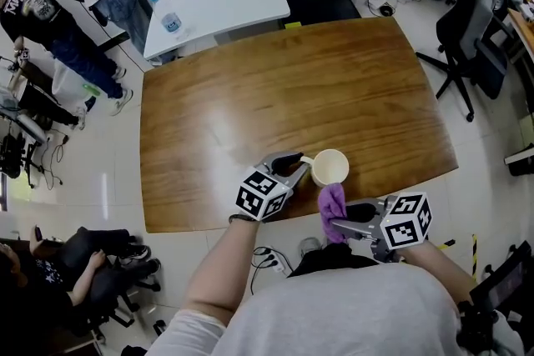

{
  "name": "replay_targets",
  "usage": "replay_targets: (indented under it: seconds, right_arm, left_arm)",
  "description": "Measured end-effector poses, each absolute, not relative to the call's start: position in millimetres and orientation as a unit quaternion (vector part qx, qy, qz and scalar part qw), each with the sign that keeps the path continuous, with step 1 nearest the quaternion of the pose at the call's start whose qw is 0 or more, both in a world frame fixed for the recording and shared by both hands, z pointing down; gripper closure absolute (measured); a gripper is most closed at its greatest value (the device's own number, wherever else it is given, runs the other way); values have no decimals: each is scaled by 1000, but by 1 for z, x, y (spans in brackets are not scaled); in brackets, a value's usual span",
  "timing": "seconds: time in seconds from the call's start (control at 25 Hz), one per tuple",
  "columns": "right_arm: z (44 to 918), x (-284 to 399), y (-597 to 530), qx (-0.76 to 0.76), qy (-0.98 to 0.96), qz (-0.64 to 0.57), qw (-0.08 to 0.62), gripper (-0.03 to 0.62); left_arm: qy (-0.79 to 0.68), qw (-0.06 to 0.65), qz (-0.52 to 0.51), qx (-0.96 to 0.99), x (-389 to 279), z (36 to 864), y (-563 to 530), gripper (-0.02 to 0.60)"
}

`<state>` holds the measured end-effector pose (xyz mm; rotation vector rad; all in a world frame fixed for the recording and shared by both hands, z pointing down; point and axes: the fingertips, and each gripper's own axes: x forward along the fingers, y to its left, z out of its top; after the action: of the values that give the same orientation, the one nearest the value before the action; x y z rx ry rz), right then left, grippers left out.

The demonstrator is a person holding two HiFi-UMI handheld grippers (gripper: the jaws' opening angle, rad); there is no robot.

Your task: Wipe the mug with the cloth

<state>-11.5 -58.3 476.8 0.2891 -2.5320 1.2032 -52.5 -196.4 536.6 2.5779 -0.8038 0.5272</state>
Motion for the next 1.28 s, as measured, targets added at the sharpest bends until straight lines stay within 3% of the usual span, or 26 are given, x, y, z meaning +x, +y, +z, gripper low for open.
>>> replay_targets:
  seconds: [0.04,0.48,0.92,1.28]
  right_arm:
    - [478,-15,-60,98,-888,420,161,485]
    - [495,-58,-70,59,-880,439,170,485]
    - [540,-51,-94,103,-794,576,164,485]
    - [572,-42,-84,119,-772,590,204,485]
  left_arm:
    - [-285,189,191,920,-51,536,-197,531]
    - [-263,177,207,926,-53,537,-187,529]
    - [-255,173,205,929,-53,537,-185,528]
    - [-255,174,197,931,-54,537,-182,526]
